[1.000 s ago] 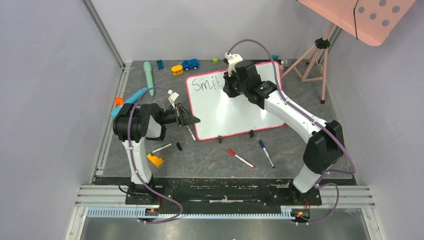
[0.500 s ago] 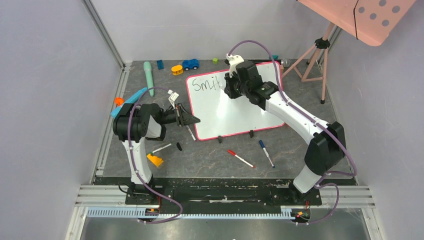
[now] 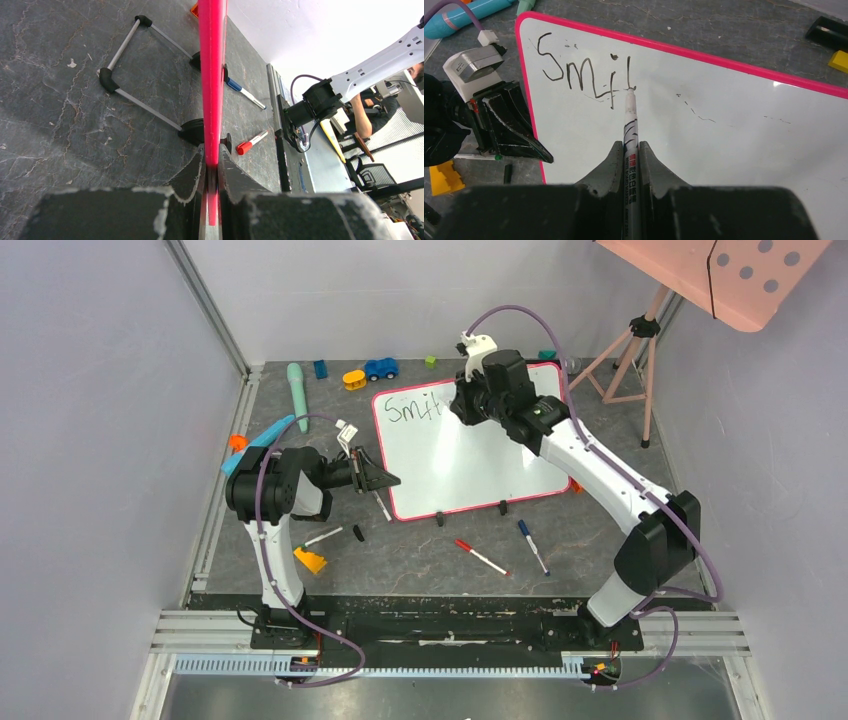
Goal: Write a sentence on the whiteboard
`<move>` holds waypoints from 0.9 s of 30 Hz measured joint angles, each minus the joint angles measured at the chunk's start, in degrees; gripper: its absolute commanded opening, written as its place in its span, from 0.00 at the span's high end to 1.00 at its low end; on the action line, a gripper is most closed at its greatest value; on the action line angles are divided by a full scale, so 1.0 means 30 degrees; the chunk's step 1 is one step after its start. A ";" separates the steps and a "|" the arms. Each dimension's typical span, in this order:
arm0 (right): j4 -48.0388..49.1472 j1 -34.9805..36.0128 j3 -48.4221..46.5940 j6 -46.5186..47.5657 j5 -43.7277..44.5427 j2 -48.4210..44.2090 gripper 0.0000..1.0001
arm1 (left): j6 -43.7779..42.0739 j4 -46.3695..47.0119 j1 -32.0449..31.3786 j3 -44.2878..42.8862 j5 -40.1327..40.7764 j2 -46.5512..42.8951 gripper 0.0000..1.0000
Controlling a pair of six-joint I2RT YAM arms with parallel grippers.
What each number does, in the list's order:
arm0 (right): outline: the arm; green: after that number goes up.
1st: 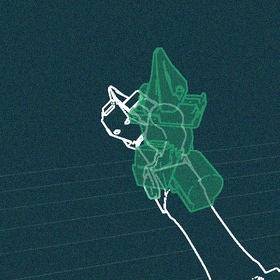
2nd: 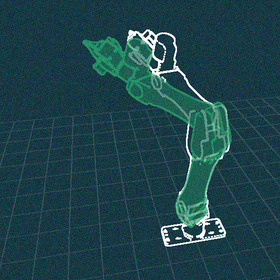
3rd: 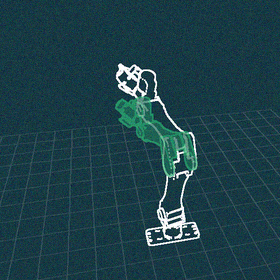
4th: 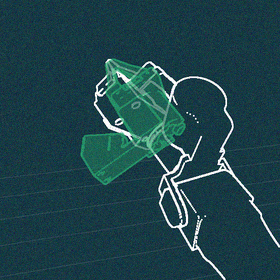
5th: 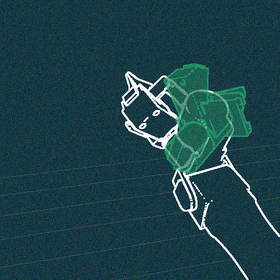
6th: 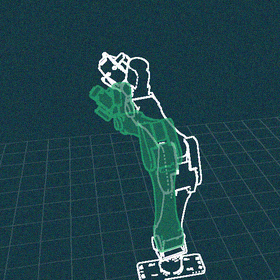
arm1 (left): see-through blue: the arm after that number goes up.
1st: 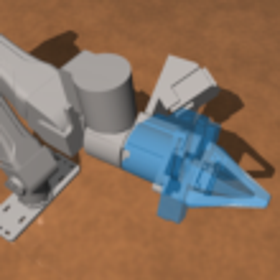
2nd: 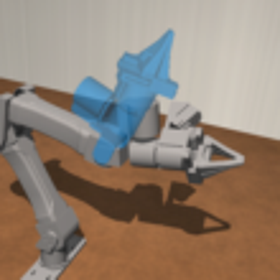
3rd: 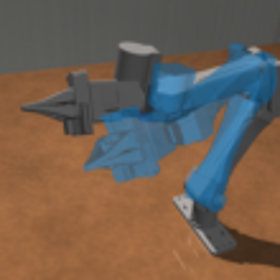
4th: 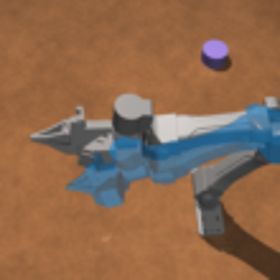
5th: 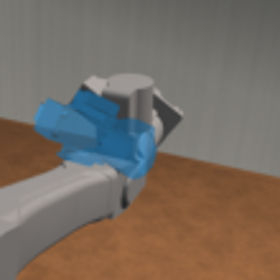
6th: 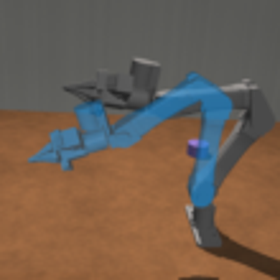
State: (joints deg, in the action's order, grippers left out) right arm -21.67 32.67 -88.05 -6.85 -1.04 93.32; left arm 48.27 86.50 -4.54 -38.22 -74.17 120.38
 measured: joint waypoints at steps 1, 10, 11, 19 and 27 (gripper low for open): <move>-0.0029 -0.0044 0.0000 0.0000 0.0007 0.0000 1.00 | -0.0007 0.0000 0.0000 0.0000 0.0000 0.0000 0.97; -0.0087 -0.0131 0.0000 0.0007 0.0007 0.0160 1.00 | 0.0000 0.0007 0.0000 0.0000 0.0000 0.0000 0.97; -0.0080 -0.0138 0.0000 0.0007 0.0007 0.0189 1.00 | -0.0007 0.0000 0.0000 0.0000 0.0000 0.0000 0.97; -0.0080 -0.0138 0.0000 0.0007 0.0168 0.0787 1.00 | -0.0007 0.0007 0.0000 0.0000 0.0000 0.0000 0.97; -0.0087 -0.0138 0.0044 0.0007 0.0831 0.0954 1.00 | -0.0007 0.0007 0.0000 0.0000 0.0000 0.0000 0.97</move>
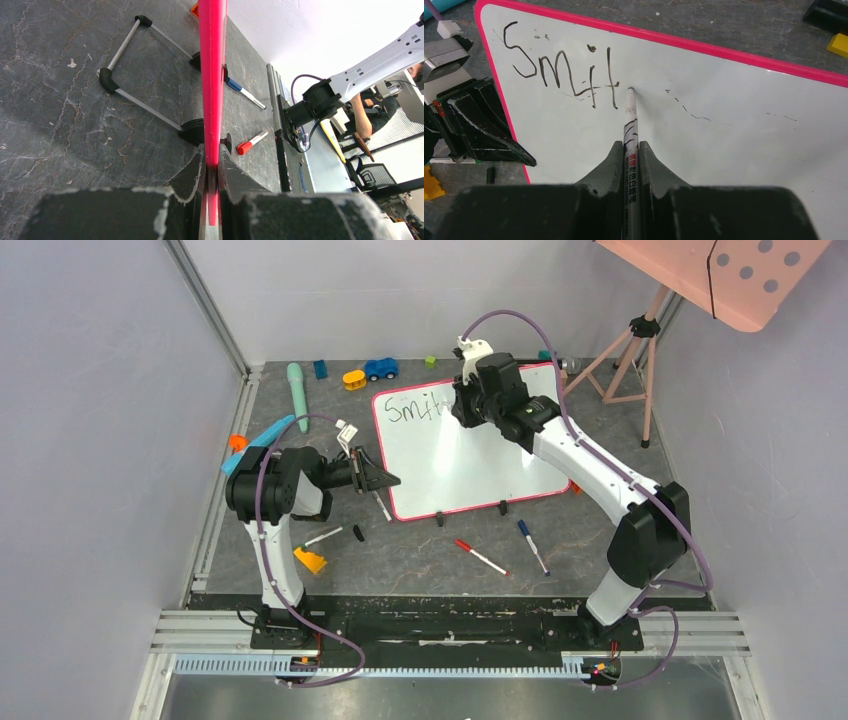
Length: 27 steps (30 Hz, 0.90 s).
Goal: Write a sentence on the whiteboard
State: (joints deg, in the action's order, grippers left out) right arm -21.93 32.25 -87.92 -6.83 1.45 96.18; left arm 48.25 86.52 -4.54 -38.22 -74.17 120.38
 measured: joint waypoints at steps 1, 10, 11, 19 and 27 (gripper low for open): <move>0.0000 0.0000 0.0000 0.0000 0.0051 0.0007 1.00 | 0.0000 0.0000 0.0000 0.0000 0.0000 0.0000 0.97; -0.0015 0.0000 0.0000 0.0000 0.0787 0.0044 1.00 | 0.0007 -0.0015 0.0000 0.0000 0.0015 0.0000 0.97; -0.0007 -0.0007 0.0000 0.0000 0.0845 0.0044 1.00 | 0.0007 -0.0015 0.0000 0.0000 0.0015 0.0000 0.97; -0.0015 -0.0087 0.0000 0.0000 0.0969 0.0044 1.00 | 0.0007 -0.0015 0.0000 0.0000 0.0022 0.0000 0.97; -0.0066 -0.0087 -0.0117 0.0000 0.0976 0.0087 1.00 | 0.0007 -0.0015 0.0000 0.0000 0.0022 0.0000 0.97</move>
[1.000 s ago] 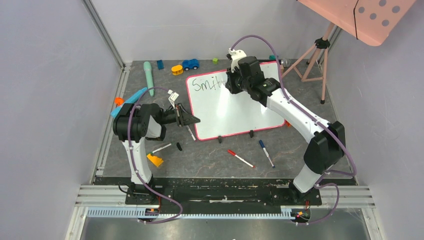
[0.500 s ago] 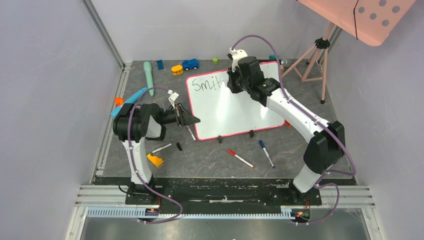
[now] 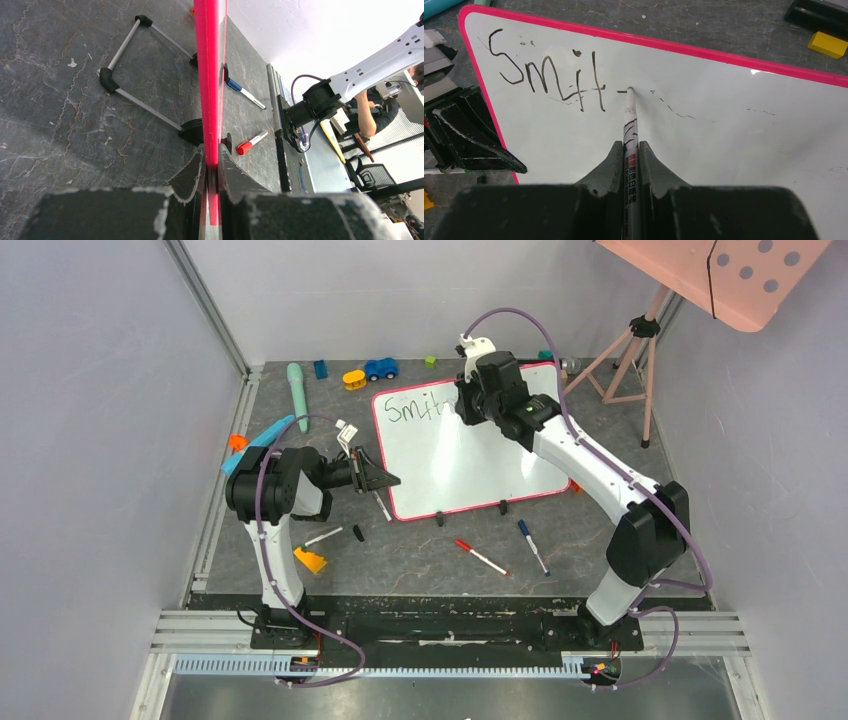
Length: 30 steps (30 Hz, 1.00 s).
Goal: Write a sentence on the whiteboard
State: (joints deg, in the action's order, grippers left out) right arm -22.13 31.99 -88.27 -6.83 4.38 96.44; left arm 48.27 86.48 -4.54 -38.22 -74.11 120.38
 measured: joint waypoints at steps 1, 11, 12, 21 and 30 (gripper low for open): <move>-0.0058 -0.0007 -0.0095 0.0000 0.0007 0.0029 1.00 | 0.0000 0.0000 0.0000 0.0000 -0.0007 0.0000 0.97; -0.0233 -0.0080 -0.0889 0.0000 -0.0146 0.0488 1.00 | 0.0000 -0.0007 0.0007 0.0000 -0.0007 0.0000 0.97; -0.0219 -0.0087 -0.0896 0.0000 -0.0233 0.0517 1.00 | 0.0007 -0.0007 0.0007 0.0000 -0.0007 0.0000 0.97; -0.0211 -0.0117 -0.0867 0.0000 -0.1035 0.0561 1.00 | 0.0000 -0.0007 0.0000 0.0000 -0.0022 0.0000 0.97; -0.0066 -0.0109 0.0714 -0.0015 -0.1596 -0.0095 1.00 | 0.0007 -0.0044 0.0000 0.0000 0.0000 0.0000 0.97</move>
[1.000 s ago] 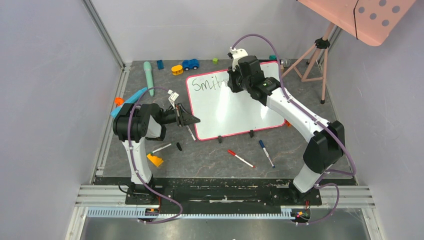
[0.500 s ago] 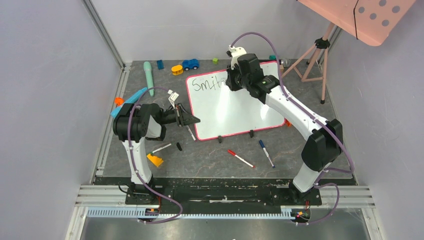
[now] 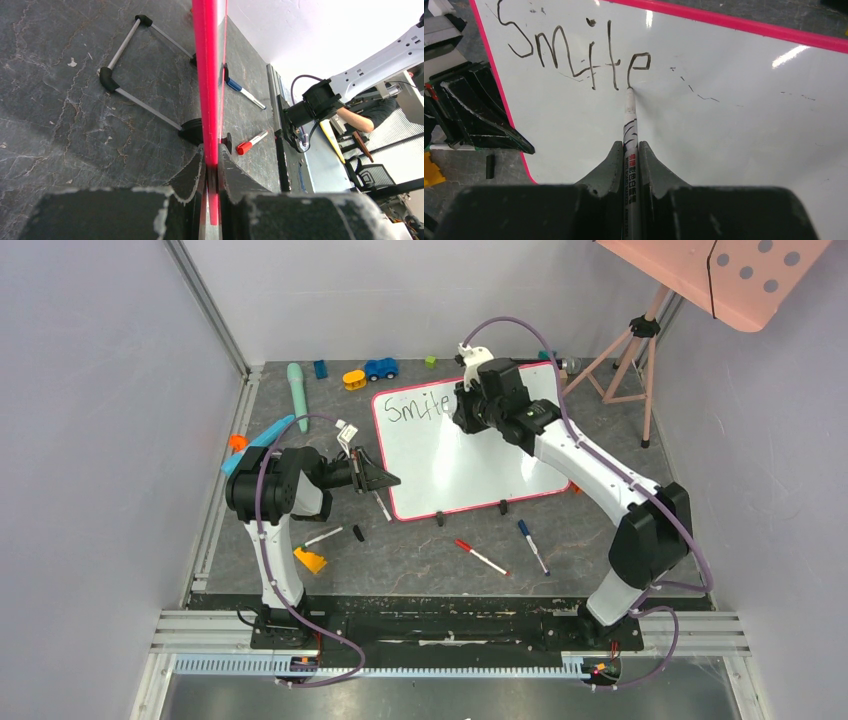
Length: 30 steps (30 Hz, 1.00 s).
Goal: Write a sentence on the whiteboard
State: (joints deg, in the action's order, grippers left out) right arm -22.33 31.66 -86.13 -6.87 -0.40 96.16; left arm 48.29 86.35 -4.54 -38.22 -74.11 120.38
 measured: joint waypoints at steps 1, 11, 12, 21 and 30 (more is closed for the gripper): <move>0.0000 0.0000 0.0197 0.0000 0.0007 -0.0138 1.00 | 0.0000 0.0007 0.0000 0.0000 0.0000 0.0000 0.97; -0.0036 -0.0007 0.0648 0.0007 0.0954 -0.0648 1.00 | 0.0000 0.0022 0.0000 0.0000 -0.0015 0.0000 0.97; -0.0036 -0.0007 0.0648 0.0007 0.1020 -0.0678 1.00 | 0.0000 0.0029 0.0000 0.0000 -0.0007 0.0000 0.98; 0.0372 -0.0546 0.1457 0.0160 0.0933 -0.2412 1.00 | -0.0007 0.0051 0.0000 0.0000 -0.0015 0.0000 0.98; 0.1501 -0.1144 0.4116 0.0284 0.1931 -0.6317 1.00 | -0.0007 0.0058 0.0000 0.0015 0.0000 0.0000 0.98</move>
State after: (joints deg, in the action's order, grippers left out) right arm -17.82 28.23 -73.78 -6.02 5.39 77.21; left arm 48.27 86.52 -4.54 -38.17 -74.11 120.38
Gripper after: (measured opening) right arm 0.119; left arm 0.135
